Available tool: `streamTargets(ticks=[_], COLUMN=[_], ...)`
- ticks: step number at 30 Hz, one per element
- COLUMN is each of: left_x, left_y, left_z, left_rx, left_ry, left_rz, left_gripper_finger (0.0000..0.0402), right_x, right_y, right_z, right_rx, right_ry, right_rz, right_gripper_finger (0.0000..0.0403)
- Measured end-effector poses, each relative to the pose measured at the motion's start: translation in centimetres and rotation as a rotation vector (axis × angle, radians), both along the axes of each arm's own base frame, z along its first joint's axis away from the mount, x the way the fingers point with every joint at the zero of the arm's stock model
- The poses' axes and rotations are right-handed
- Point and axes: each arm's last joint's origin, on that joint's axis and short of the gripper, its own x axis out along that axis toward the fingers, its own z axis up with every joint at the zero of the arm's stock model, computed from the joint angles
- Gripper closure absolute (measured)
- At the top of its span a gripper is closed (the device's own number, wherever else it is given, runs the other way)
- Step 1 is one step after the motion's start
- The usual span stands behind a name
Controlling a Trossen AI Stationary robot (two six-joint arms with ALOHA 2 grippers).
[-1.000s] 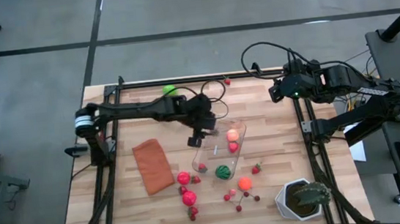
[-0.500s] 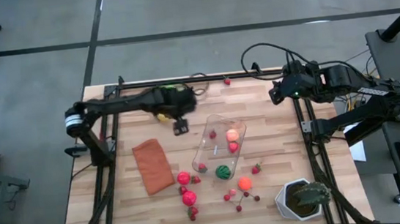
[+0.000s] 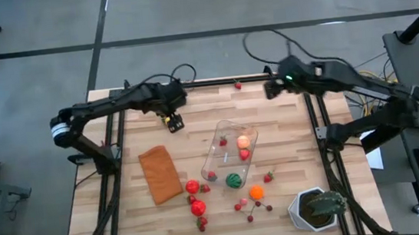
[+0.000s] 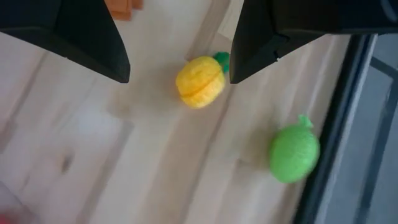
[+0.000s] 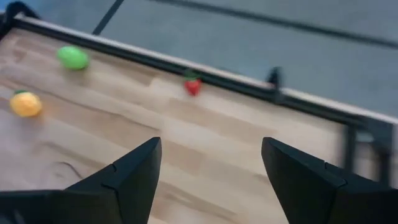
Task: Pick and placing Produce into tupperware
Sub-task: Put the red strawberry into the transparent bin
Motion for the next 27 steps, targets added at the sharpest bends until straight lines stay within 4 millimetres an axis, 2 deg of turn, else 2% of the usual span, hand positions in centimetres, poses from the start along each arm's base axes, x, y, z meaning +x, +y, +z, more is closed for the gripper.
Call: streamTargets(ticks=[6,12,16,19,27], left_x=[-3.1,-6.1,-7.2,-7.7,-7.9], left_y=[0.8,0.2,-0.4,-0.7,-0.8], left_z=[0.2,-0.8,-1.8,-2.6,-4.0], left_rx=[0.011,0.013,0.026,0.028,0.03], left_ry=[-0.042,-0.11,-0.147,-0.152,-0.154], left_rz=[0.108,0.212,0.216,0.216,0.216], left_gripper_finger=[0.0141,0.0141,0.0141,0.0141,0.0141], right_x=[5.1,7.8,9.4,10.6,13.5], right_y=[-5.2,-9.7,-11.8,-12.9,-15.7], right_z=[-4.2,-9.6,-12.9,-14.4,-16.3], right_rx=[0.086,0.238,0.338,0.353,0.316], right_ry=[0.054,0.174,0.214,0.23,0.253], right_rz=[0.057,0.01,0.01,0.006,0.018], right_gripper_finger=[0.0139,0.0136,0.0138,0.014,0.0129])
